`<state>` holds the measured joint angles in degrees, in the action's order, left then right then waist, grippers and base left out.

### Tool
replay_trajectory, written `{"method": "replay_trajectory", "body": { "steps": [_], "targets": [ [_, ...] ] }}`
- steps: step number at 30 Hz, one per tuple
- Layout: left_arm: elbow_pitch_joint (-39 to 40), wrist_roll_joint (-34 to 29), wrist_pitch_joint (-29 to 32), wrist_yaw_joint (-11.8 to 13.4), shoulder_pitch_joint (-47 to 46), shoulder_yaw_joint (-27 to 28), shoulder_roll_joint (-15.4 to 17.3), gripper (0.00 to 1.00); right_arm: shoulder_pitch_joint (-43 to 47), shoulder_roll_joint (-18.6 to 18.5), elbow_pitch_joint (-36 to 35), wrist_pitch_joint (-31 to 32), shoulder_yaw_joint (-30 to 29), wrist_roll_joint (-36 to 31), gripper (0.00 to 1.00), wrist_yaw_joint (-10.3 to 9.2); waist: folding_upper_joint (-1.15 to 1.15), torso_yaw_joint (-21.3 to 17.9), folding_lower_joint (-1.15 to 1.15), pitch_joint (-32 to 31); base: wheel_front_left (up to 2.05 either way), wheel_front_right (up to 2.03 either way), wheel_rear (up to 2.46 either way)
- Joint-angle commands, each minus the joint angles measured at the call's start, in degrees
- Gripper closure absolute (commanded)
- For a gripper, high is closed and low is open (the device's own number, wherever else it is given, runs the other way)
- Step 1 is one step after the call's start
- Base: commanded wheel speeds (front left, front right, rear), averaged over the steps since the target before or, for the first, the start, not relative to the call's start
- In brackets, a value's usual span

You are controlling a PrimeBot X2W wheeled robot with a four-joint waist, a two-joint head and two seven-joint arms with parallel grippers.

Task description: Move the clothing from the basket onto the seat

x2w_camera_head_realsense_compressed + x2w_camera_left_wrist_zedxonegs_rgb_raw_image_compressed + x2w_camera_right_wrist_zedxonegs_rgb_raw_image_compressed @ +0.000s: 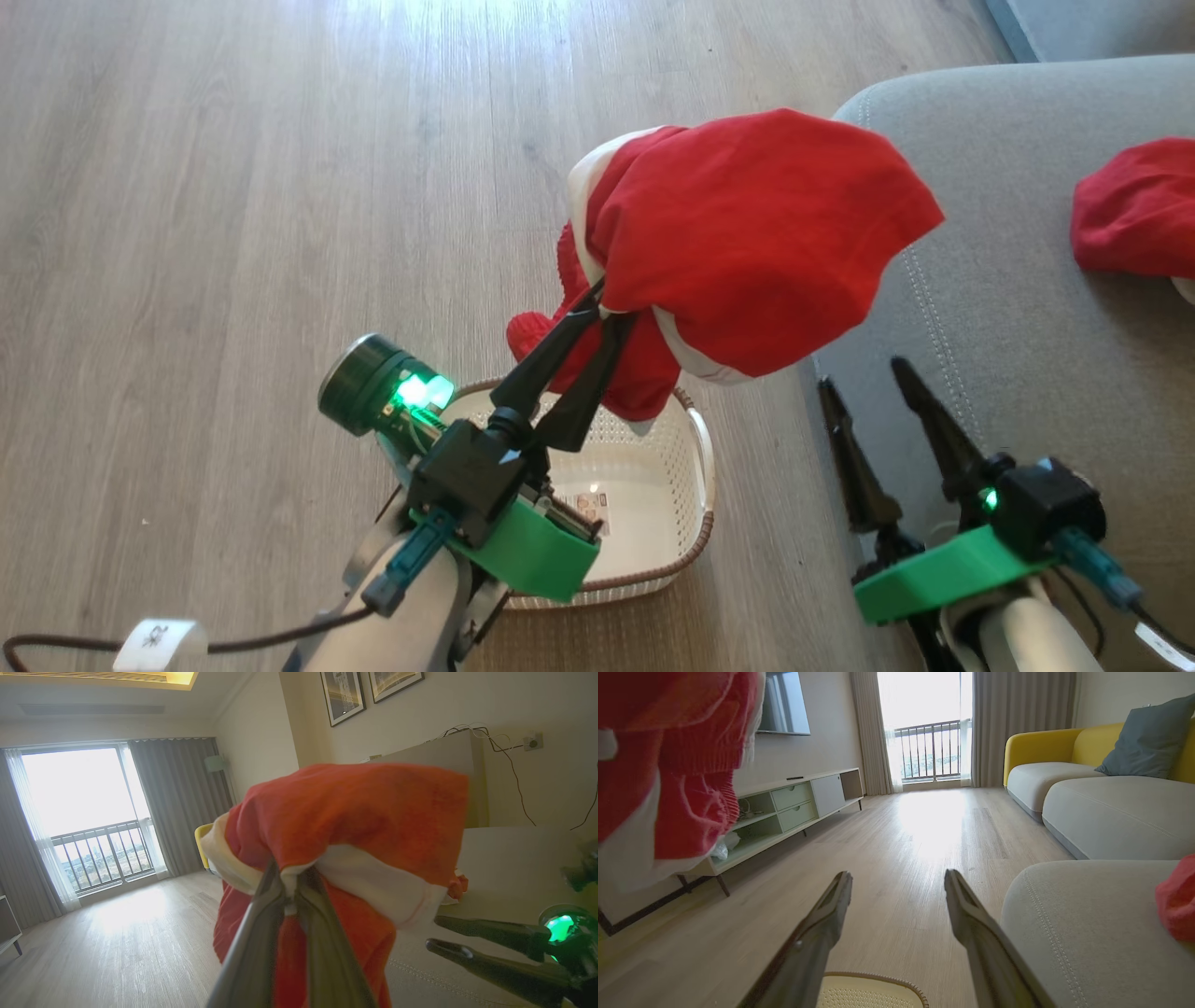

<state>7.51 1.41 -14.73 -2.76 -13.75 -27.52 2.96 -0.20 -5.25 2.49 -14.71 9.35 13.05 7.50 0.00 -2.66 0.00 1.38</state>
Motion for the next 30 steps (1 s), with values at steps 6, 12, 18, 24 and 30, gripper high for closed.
{"method": "replay_trajectory", "body": {
  "steps": [6, 12, 18, 24, 30],
  "targets": [
    [0.1, -1.3, -0.3, 0.7, -2.5, 3.3, 1.2, 1.00, 1.5, -4.7, -4.3, -0.3, 4.5, 3.2, 0.00, -0.01, 0.00, -0.6, 0.00, 0.4, 0.00, 0.00, 0.00],
    [-1.7, -2.0, -0.3, 0.9, -3.0, 3.4, 3.0, 1.00, 0.9, -8.4, -10.6, -0.3, 12.5, 8.2, 0.00, -0.01, 0.00, -1.4, 0.00, 0.6, 0.00, 0.00, 0.00],
    [-2.0, -1.9, -0.3, 1.5, -3.3, 3.1, 3.8, 1.00, -0.9, -10.4, -14.6, -0.3, 16.6, 11.8, 0.00, -0.01, 0.00, -1.7, 0.00, 0.7, 0.00, 0.00, 0.00],
    [-2.1, -2.2, -0.3, 1.5, -3.5, 1.3, 4.4, 1.00, -1.9, -11.4, -16.2, -0.3, 18.7, 12.9, 0.00, -0.01, 0.00, -1.6, 0.00, 0.8, 0.00, 0.00, 0.00],
    [-1.8, -2.6, -0.3, 1.5, -4.0, -1.3, 4.8, 1.00, -2.8, -11.3, -16.0, -0.3, 18.7, 12.6, 0.00, -0.01, 0.00, -1.0, 0.00, 1.2, 0.00, 0.00, 0.00]
  ]
}}
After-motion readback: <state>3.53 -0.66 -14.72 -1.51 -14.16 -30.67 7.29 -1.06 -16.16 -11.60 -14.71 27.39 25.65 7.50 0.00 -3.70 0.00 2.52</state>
